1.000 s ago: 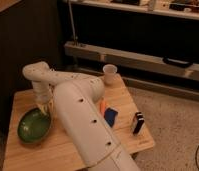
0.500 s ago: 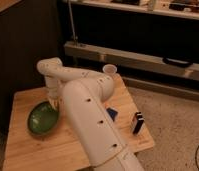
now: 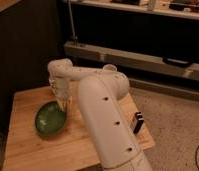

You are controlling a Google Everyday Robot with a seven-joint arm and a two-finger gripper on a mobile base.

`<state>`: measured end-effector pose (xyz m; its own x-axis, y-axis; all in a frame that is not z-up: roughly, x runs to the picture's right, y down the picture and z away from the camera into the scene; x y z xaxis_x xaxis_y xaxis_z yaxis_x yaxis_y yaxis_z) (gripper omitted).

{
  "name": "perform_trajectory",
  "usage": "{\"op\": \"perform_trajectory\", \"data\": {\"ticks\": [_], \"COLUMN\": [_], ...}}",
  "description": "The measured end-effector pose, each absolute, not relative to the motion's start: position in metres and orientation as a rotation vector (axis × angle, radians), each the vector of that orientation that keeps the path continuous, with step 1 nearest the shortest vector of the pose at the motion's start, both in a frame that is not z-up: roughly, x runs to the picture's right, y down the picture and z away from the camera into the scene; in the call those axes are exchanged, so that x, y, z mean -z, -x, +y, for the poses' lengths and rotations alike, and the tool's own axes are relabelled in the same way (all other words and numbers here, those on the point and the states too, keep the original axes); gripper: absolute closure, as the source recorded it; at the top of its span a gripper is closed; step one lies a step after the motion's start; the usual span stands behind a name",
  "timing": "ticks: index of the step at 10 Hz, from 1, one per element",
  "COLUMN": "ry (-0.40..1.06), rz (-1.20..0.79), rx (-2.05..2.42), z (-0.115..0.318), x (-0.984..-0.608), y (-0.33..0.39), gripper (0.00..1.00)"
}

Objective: Drag the ceramic bowl in a circle

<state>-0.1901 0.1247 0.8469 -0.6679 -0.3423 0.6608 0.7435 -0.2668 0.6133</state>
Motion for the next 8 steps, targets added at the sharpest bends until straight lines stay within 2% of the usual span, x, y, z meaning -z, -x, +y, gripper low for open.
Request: {"op": "perform_trajectory", "data": {"ticks": [4,8], "ry": [0.541,0.55], "rz": [-1.341,-1.397], "rx": [2.009,2.055], "z": [0.169,0.196], "x": [-0.822,-0.81], "y": [0.187,0.198], "gripper": [0.8,0.8]}}
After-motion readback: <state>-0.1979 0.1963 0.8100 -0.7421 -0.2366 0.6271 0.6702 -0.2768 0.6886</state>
